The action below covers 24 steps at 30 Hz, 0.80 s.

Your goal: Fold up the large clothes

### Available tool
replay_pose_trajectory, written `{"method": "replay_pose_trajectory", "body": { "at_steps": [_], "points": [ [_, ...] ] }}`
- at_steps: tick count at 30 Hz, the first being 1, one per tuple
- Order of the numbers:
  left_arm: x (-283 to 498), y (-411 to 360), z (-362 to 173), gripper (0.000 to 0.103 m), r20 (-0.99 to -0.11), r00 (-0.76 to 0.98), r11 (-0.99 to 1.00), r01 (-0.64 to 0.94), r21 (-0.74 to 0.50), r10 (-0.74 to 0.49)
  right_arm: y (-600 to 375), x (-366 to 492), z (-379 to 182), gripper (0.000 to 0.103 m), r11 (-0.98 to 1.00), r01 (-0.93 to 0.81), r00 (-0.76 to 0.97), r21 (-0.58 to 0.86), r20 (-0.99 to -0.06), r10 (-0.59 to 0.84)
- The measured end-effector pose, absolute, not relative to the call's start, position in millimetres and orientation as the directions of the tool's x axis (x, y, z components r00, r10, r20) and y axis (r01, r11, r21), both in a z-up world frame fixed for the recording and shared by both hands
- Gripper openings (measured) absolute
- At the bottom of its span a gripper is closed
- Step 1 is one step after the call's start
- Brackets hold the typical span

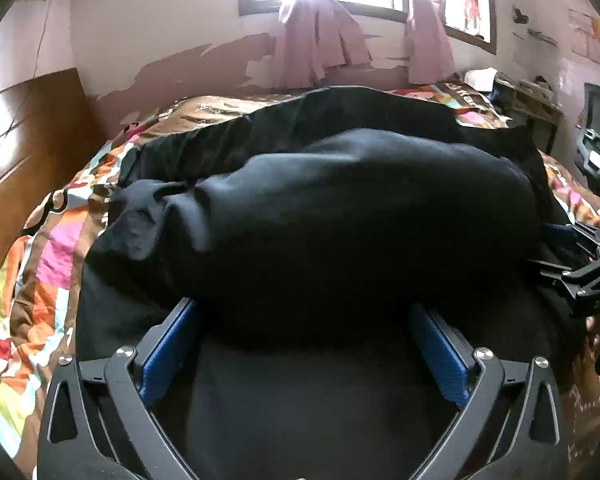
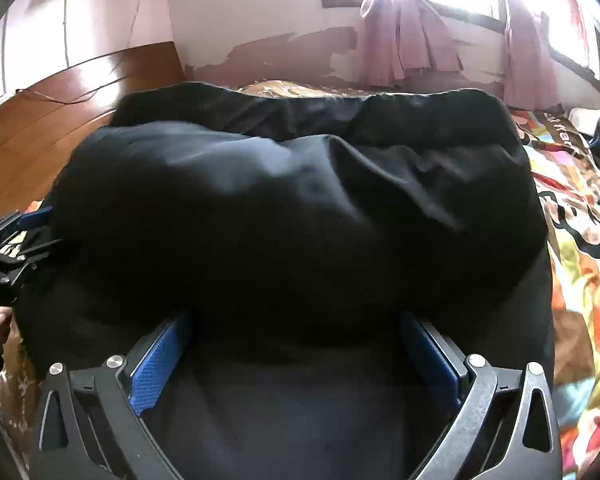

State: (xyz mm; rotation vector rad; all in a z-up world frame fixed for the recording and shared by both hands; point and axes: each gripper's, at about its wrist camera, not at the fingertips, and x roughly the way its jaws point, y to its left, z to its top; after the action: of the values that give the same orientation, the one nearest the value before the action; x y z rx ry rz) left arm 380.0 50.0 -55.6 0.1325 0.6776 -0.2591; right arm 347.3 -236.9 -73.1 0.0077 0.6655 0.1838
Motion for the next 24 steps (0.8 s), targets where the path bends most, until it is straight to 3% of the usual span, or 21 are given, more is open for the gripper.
{"method": "replay_pose_trajectory", "body": {
  "at_steps": [13,24],
  "points": [
    [434,60,-48,0.102,-0.657,0.738,0.963,0.26,0.065,-0.156,-251,412,-54,0.103,0.985,-0.167,0.724,0.039,-0.673,0.149],
    [487,76,-50,0.102,-0.752,0.64,0.972,0.236,-0.003,-0.158,-258,479,-52,0.103,0.964,-0.233,0.548,0.124,-0.802,0.236]
  ]
}}
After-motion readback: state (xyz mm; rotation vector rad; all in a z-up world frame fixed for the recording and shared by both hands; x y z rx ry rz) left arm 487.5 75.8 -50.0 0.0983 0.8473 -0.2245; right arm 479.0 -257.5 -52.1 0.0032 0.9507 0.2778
